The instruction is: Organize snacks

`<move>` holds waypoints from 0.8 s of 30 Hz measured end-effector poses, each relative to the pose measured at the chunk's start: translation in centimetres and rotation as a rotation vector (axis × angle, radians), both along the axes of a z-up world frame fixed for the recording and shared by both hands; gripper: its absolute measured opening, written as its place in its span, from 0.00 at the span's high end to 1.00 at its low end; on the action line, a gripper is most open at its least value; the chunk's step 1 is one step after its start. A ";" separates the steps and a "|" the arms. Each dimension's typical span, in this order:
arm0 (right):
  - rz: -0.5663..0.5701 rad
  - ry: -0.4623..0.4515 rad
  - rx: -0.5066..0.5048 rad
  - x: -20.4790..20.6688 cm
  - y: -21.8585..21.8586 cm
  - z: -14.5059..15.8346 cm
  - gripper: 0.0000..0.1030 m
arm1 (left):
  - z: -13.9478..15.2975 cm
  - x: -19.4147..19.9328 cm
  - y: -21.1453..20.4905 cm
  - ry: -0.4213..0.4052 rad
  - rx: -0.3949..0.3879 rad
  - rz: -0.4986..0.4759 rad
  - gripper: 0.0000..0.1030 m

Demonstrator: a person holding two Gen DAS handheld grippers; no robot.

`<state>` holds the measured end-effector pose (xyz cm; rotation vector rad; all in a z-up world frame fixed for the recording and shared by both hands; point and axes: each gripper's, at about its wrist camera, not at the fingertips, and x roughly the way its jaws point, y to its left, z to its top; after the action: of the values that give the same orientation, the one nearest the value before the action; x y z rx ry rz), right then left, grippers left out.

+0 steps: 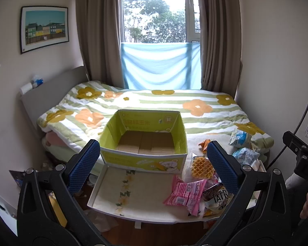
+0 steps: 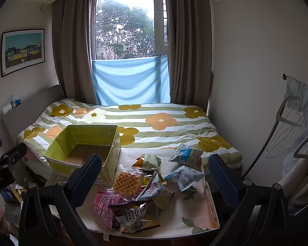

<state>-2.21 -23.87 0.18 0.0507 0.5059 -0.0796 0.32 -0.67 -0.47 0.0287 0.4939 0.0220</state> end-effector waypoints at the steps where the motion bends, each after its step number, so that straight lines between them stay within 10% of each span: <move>1: 0.000 0.000 -0.001 0.0 0.1 0.0 0.00 | 0.0 0.0 0.0 -0.001 0.000 0.000 0.00; 24: -0.002 0.004 0.001 0.1 0.0 -0.1 0.00 | -0.1 0.0 -0.3 0.002 0.003 0.001 0.00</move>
<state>-2.08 -23.84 0.07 0.0518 0.5099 -0.0819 0.35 -0.95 -0.53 0.0312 0.4962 0.0237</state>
